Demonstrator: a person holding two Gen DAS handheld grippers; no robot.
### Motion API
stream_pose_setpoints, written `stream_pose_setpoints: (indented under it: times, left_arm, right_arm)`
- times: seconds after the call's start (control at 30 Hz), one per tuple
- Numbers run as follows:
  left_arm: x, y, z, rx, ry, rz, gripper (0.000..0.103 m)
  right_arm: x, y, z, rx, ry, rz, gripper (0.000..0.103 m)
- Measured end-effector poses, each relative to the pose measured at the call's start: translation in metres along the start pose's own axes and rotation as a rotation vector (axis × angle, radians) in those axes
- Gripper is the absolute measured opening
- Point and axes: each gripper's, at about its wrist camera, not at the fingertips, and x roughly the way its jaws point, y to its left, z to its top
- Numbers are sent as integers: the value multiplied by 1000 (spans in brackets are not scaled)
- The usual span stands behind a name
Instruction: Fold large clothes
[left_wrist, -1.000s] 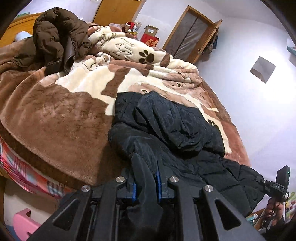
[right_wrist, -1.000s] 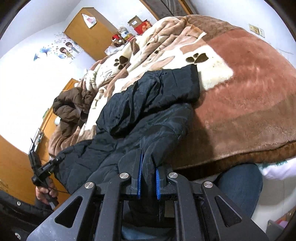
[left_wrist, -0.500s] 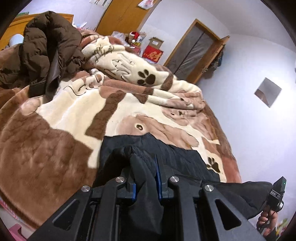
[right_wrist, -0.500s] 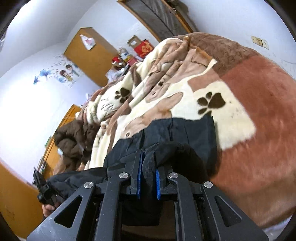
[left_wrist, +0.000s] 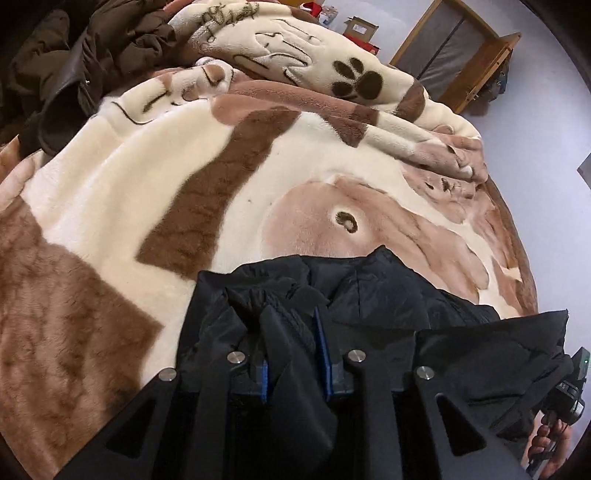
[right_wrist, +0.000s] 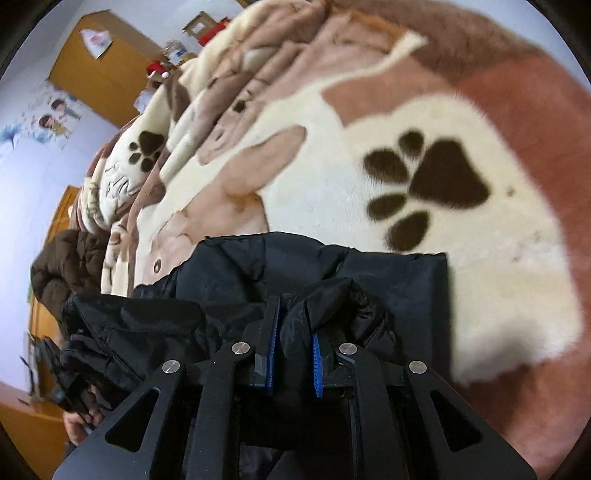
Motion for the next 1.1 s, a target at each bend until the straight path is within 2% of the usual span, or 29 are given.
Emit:
stream_pose_setpoints:
  times: [0.1, 0.17, 0.2, 0.23, 0.27, 0.33, 0.37, 0.47, 0.57, 0.67, 0.77, 0.87, 0.9, 1.0, 1.1]
  left_arm:
    - [-4, 0, 3, -4, 19, -17, 26]
    - [-11, 4, 10, -32, 41, -70, 38]
    - [-18, 8, 13, -56, 45, -107, 43]
    - [-24, 10, 17, -80, 43, -138, 55]
    - [-33, 13, 22, -101, 31, -167, 61]
    - [-52, 15, 30, -121, -3, -191, 64]
    - [-59, 14, 33, -125, -21, -183, 66]
    - [-90, 12, 40, -120, -118, -169, 70]
    - [-107, -1, 32, -78, -149, -179, 71]
    - [-103, -26, 7, 2, -131, -204, 71]
    - [-78, -59, -29, 109, -52, -235, 71]
    - [-36, -85, -59, 214, 34, -180, 71]
    - [-24, -90, -64, 246, 37, -145, 71]
    - [-8, -94, -60, 276, -2, -114, 72]
    - [-6, -92, -43, 257, 22, -95, 72]
  right_arm:
    - [-5, -11, 1, 34, 13, 53, 18]
    - [-18, -12, 3, 50, 17, 96, 21]
    - [-27, -11, 6, 61, 15, 131, 27]
    - [-32, -9, 8, 68, 11, 157, 34]
    - [-45, -9, 10, 82, 1, 205, 39]
    - [-62, -6, 13, 98, -27, 248, 52]
    - [-74, -4, 14, 97, -60, 245, 54]
    - [-111, 9, 16, 40, -198, 185, 54]
    - [-126, 29, 2, -43, -272, 154, 54]
    - [-111, 56, -27, -194, -251, 81, 54]
    - [-75, 71, -64, -316, -195, 16, 54]
    - [-25, 72, -86, -408, -123, -103, 54]
    - [-14, 68, -88, -433, -122, -135, 54]
    - [-2, 60, -81, -460, -151, -167, 54]
    - [-5, 58, -68, -456, -156, -206, 54]
